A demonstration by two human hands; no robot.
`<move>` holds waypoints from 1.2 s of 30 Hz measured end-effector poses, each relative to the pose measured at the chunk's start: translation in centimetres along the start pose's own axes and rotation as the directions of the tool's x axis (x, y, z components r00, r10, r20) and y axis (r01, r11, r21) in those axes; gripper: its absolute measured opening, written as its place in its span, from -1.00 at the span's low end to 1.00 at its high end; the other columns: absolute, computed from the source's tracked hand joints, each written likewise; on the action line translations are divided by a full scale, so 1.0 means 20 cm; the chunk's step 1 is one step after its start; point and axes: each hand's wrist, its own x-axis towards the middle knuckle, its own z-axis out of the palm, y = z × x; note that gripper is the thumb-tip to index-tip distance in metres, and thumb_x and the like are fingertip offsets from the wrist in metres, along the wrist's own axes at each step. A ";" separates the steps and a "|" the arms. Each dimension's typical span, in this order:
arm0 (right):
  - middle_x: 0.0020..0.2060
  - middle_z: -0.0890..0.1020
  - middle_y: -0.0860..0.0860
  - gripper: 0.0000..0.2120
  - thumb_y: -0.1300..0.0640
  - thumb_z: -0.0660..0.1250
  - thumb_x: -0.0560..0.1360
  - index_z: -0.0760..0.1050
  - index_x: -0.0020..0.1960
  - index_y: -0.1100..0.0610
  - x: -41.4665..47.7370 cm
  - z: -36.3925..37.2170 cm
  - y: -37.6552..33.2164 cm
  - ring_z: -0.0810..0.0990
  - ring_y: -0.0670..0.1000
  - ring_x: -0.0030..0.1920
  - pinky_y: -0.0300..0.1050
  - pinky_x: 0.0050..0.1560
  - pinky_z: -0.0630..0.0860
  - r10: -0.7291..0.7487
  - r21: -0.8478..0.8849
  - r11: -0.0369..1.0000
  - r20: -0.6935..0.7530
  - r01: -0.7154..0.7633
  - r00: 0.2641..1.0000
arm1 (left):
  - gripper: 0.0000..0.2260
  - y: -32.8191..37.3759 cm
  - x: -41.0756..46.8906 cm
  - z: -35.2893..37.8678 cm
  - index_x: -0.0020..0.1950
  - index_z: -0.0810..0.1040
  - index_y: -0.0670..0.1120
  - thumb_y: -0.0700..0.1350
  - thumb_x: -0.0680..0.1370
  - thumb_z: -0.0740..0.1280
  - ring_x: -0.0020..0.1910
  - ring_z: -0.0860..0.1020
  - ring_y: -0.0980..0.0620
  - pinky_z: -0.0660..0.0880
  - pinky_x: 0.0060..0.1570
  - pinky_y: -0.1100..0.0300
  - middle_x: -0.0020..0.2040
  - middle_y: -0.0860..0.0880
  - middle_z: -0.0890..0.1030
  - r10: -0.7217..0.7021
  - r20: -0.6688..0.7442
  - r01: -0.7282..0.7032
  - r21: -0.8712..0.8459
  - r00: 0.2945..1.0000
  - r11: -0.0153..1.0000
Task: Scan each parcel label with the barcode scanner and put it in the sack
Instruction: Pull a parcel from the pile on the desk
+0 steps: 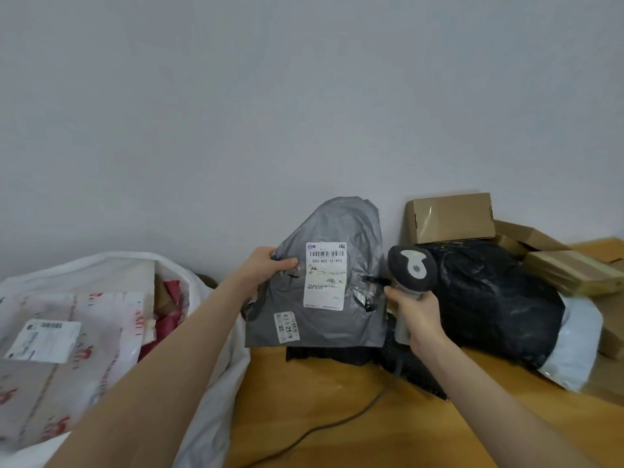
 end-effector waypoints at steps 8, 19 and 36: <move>-0.51 0.53 0.08 -0.91 0.27 0.40 0.49 0.54 -0.14 0.29 -0.27 0.03 0.00 0.42 -0.03 -0.54 -0.17 -0.48 0.38 0.085 -0.085 0.994 0.264 -0.064 0.961 | -0.96 -0.05 -0.03 0.03 -0.09 0.62 -0.12 -0.21 0.49 0.44 -0.26 0.62 0.05 0.57 -0.21 0.21 -0.24 0.00 0.67 0.003 -0.049 -0.004 -0.019 0.999 1.000; -0.55 0.52 0.08 -0.76 0.27 0.39 0.46 0.50 -0.36 0.26 -0.40 0.05 -0.05 0.40 -0.06 -0.60 -0.17 -0.48 0.38 0.095 -0.171 0.984 0.321 -0.041 0.942 | -0.93 -0.07 -0.04 0.03 -0.03 0.62 -0.13 -0.20 0.50 0.43 -0.26 0.63 0.07 0.58 -0.22 0.24 -0.22 0.01 0.66 0.003 -0.067 -0.002 0.005 0.998 1.000; -0.53 0.51 0.05 -0.83 0.24 0.40 0.46 0.51 -0.28 0.26 -0.38 0.07 -0.08 0.42 -0.03 -0.55 -0.13 -0.46 0.38 0.154 -0.147 0.983 0.337 -0.110 0.929 | -0.84 -0.10 -0.01 0.02 0.07 0.60 -0.21 -0.23 0.50 0.42 -0.20 0.61 0.01 0.57 -0.12 0.19 -0.12 -0.11 0.64 -0.010 -0.092 0.009 -0.008 0.996 1.000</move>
